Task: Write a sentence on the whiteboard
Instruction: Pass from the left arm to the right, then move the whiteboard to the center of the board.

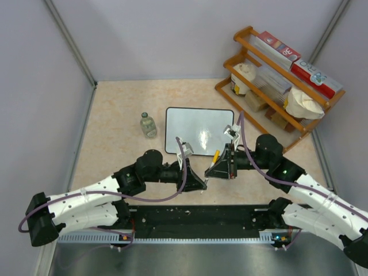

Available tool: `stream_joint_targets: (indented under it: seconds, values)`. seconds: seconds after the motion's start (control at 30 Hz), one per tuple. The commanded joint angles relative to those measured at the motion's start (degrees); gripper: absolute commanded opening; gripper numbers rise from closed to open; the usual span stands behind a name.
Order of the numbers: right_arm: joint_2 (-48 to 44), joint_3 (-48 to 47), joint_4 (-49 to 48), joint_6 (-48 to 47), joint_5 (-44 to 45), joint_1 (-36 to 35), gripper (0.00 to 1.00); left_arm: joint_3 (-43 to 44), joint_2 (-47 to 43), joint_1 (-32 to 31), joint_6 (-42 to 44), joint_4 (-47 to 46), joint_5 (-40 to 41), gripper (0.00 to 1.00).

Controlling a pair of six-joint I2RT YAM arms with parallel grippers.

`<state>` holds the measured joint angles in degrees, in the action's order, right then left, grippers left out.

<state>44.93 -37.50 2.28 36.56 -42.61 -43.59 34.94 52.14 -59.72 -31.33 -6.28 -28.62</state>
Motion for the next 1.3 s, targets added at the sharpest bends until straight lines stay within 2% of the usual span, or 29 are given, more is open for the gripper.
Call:
stream_joint_targets:
  seconds: [0.0, 0.27, 0.37, 0.43, 0.67, 0.8, 0.9, 0.93, 1.03, 1.07, 1.13, 1.27]
  values:
    - [-0.3, -1.1, -2.5, -1.0, -2.7, -0.2, 0.16, 2.1, 0.4, 0.1, 1.1, -0.5, 1.6, 0.00]
    - [-2.9, 0.4, -0.8, -0.1, -0.9, 0.4, 0.14, 1.6, -0.7, 0.1, 1.5, 0.3, 1.6, 0.00]
    - [-3.0, 0.8, -0.7, 0.1, -1.4, 0.4, 0.08, 1.4, -1.0, 0.1, 1.6, 0.0, 1.5, 0.00]
    - [-3.0, 1.2, -0.7, 0.1, -1.6, 0.4, 0.00, 1.4, -0.9, 0.1, 1.7, 0.3, 1.4, 0.00]
    - [-3.8, 2.1, -0.1, -0.3, -1.1, 0.4, 0.00, 0.8, -2.5, 0.1, 1.7, 1.1, 4.0, 0.00]
    - [-4.1, 2.3, 1.0, -1.1, 0.8, 0.4, 0.00, 1.0, -4.5, 0.2, 1.2, 3.2, 8.9, 0.00]
    - [-5.2, 2.4, 2.9, -1.2, 5.4, 0.5, 0.00, 0.7, -7.1, 0.2, 0.4, 5.0, 13.0, 0.14]
    - [-5.5, 2.4, 3.7, -1.1, 6.8, 0.5, 0.00, 0.3, -8.6, 0.1, 0.0, 5.4, 16.0, 0.33]
    - [-6.7, 2.4, 4.8, -0.6, 12.2, 0.6, 0.00, -1.2, -11.9, 0.2, -1.2, 7.8, 23.7, 0.64]
    - [-7.0, 2.4, 5.9, -0.4, 15.2, 0.6, 0.00, -1.4, -12.5, 0.2, -1.7, 8.5, 25.6, 0.78]
    - [-8.4, 2.5, 7.1, -0.2, 18.6, 0.8, 0.00, -1.5, -13.0, 0.2, -2.4, 11.7, 33.1, 0.84]
    - [-10.3, 1.7, 12.5, -0.2, 30.5, 1.1, 0.00, 3.0, -7.7, 0.3, -7.2, 24.5, 46.4, 0.85]
